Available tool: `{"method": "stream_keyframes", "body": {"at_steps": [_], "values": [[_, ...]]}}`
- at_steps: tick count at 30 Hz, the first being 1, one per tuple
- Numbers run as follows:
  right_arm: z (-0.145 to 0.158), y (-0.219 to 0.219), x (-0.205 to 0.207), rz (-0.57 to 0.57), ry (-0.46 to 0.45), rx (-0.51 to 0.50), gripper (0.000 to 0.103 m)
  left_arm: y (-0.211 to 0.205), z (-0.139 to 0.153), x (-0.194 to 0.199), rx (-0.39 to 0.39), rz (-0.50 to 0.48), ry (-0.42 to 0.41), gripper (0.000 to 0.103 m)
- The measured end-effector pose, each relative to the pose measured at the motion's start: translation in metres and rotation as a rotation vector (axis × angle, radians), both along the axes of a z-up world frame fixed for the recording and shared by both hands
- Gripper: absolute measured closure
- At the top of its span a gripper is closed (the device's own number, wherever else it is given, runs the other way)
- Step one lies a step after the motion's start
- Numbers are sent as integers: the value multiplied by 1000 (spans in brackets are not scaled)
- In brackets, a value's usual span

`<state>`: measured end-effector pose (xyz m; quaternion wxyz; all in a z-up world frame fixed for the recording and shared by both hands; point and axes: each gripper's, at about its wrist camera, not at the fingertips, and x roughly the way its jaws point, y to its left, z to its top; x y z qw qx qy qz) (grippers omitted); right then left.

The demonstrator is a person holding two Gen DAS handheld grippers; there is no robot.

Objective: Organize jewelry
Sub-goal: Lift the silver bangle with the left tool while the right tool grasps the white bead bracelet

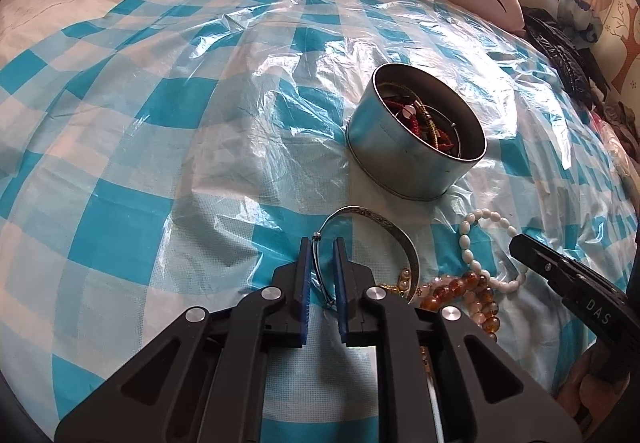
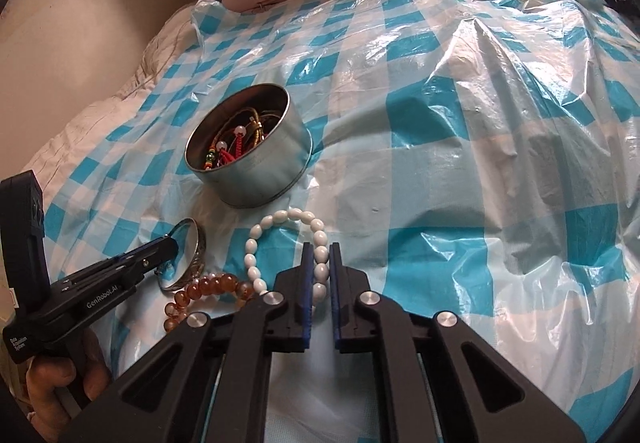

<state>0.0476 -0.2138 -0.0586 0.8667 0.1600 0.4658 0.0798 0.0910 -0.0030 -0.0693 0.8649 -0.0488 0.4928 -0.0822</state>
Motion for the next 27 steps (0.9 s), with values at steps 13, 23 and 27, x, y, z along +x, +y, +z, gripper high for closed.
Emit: {"method": "stream_keyframes", "body": {"at_steps": [13, 23, 27], "values": [[-10, 22, 9, 46, 47, -178, 82, -4, -5, 2, 34, 1, 11, 92], [11, -8, -8, -31, -54, 52, 95, -6, -4, 1, 47, -3, 5, 92], [28, -9, -19, -44, -136, 48, 95, -6, -4, 0, 53, -5, 3, 92]]}}
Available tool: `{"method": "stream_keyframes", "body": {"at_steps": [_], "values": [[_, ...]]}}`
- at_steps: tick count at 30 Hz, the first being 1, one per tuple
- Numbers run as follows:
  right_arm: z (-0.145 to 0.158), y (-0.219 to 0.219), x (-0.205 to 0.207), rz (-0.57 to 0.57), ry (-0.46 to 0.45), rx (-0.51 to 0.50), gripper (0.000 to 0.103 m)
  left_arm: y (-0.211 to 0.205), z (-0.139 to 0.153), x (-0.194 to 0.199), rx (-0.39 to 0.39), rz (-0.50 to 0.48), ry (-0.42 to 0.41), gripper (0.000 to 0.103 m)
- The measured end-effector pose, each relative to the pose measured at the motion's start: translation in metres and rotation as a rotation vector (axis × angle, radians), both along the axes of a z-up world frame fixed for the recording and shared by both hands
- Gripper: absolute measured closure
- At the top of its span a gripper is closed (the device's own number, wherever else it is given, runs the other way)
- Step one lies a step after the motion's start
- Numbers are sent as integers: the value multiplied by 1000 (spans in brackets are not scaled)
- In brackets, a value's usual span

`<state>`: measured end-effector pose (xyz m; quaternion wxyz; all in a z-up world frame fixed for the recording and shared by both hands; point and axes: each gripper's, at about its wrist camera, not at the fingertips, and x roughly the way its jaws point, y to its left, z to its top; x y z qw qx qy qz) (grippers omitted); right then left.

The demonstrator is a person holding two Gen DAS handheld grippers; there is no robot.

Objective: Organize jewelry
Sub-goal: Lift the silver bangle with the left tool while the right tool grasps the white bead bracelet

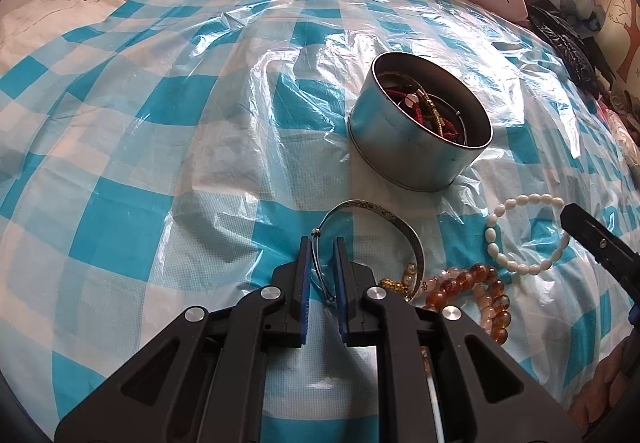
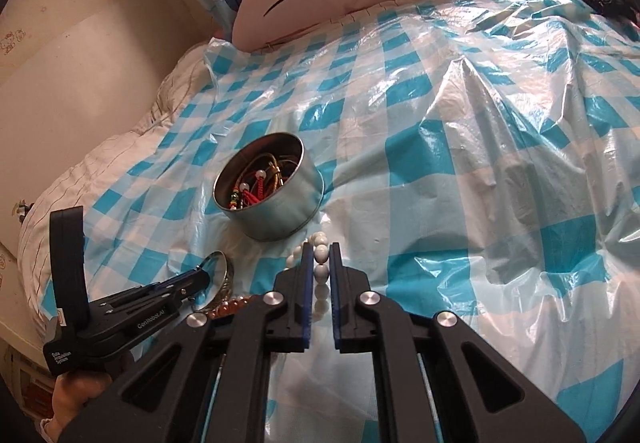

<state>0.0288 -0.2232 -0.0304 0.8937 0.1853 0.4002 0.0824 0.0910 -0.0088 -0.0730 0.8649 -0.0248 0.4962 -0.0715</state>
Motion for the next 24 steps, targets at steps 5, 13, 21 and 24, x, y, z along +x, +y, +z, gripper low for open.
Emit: {"method": "stream_keyframes", "body": {"at_steps": [5, 13, 21, 24], "values": [[-1, -3, 1, -16, 16, 0, 95, 0, 1, -2, 6, -1, -2, 92], [-11, -2, 7, -12, 71, -14, 95, -2, 1, -2, 17, -4, -3, 92], [-5, -9, 1, -19, 2, 51, 95, 0, 15, -10, -68, -31, -52, 100], [2, -9, -2, -20, -32, 58, 94, 4, 23, -12, -117, -25, -83, 100]]}}
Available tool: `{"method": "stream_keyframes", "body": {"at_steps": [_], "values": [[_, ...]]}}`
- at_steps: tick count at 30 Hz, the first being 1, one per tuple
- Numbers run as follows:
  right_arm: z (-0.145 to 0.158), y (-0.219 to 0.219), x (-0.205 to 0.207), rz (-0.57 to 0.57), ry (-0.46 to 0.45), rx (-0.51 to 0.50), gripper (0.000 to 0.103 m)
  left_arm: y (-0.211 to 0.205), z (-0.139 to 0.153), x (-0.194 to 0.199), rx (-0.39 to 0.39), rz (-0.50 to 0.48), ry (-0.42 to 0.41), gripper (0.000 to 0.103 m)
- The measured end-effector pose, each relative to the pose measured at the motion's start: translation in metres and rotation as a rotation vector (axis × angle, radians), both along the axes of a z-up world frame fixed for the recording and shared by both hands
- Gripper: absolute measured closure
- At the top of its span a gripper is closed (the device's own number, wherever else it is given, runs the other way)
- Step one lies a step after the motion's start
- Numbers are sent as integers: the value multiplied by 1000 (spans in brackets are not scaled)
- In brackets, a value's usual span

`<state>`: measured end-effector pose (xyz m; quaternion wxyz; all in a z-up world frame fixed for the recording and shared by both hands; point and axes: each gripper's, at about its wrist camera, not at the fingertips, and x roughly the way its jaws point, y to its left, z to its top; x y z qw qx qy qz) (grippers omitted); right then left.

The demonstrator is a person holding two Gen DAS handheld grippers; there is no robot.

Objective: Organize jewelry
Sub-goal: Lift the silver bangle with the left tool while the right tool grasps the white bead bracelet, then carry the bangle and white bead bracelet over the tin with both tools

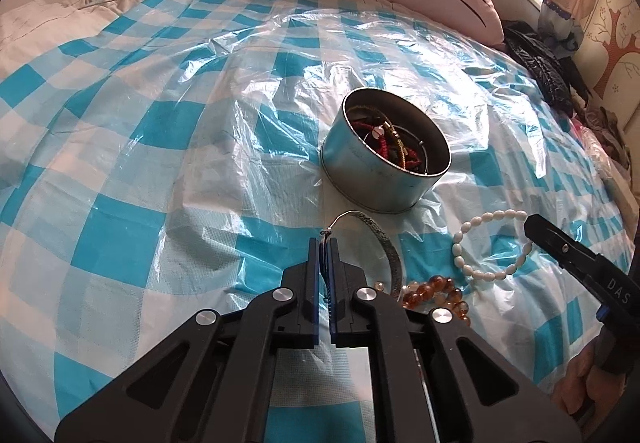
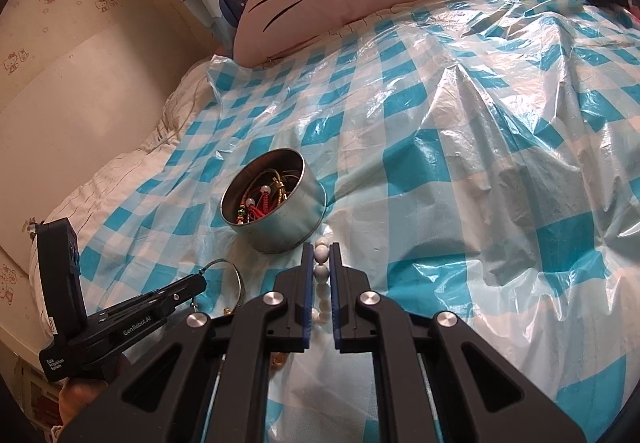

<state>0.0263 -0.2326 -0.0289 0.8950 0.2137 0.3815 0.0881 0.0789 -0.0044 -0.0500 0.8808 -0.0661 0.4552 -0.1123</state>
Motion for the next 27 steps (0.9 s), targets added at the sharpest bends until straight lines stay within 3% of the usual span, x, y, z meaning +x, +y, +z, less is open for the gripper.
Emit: {"method": "stream_keyframes", "body": {"at_steps": [7, 17, 27], "values": [[15, 1, -7, 9, -87, 12, 95, 5, 20, -7, -96, -10, -95, 100], [30, 5, -14, 38, -167, 38, 94, -3, 30, -14, -95, -42, -153, 99], [34, 8, -14, 65, -191, 53, 94, -12, 37, -19, -62, -72, -197, 99]]}}
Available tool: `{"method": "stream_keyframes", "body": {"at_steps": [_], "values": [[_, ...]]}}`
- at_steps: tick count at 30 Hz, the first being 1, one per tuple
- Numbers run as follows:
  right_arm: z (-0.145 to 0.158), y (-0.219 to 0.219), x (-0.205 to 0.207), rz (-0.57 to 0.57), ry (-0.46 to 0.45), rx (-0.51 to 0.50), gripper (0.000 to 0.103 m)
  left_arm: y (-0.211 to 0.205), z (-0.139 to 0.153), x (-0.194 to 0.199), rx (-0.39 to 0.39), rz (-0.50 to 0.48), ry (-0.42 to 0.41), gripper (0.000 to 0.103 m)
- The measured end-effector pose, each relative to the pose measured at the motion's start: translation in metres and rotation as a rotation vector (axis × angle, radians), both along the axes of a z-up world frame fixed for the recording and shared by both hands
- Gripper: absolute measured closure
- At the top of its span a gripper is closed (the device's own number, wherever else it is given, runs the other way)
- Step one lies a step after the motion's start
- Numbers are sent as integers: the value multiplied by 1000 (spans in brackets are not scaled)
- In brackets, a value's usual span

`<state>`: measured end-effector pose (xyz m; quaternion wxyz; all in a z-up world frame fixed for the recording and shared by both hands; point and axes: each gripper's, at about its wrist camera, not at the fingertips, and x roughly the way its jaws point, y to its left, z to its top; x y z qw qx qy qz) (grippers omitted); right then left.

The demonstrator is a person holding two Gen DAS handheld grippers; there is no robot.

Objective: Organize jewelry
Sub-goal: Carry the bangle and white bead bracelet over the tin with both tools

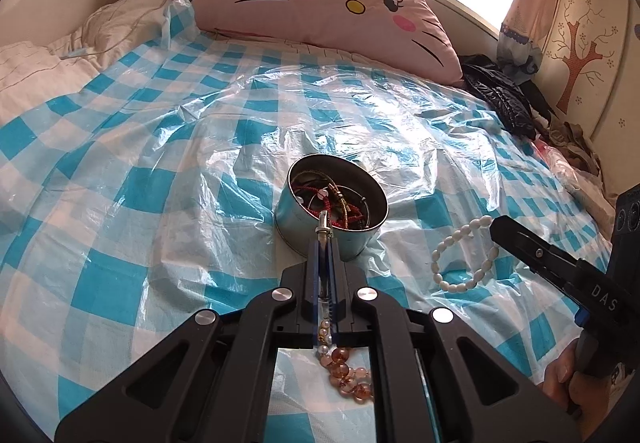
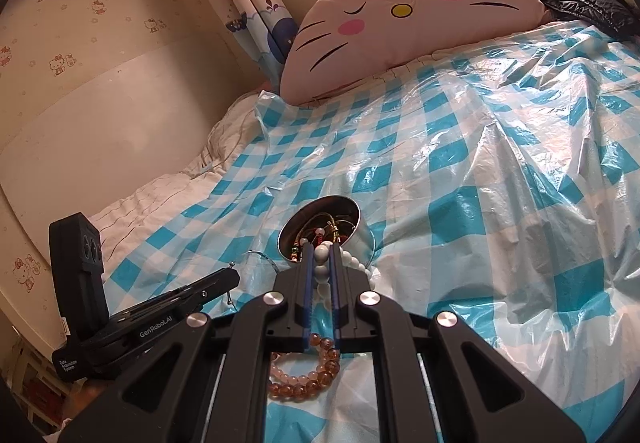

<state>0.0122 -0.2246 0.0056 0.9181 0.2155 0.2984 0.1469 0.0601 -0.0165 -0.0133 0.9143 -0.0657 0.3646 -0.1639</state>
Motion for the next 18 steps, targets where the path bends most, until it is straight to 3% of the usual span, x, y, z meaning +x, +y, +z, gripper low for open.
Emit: {"method": "stream_keyframes", "body": {"at_steps": [13, 18], "values": [[8, -10, 2, -16, -43, 165, 94, -8, 9, -5, 6, -22, -52, 99], [13, -13, 7, -40, -62, 216, 94, -4, 18, -4, -58, -38, -58, 99]]}}
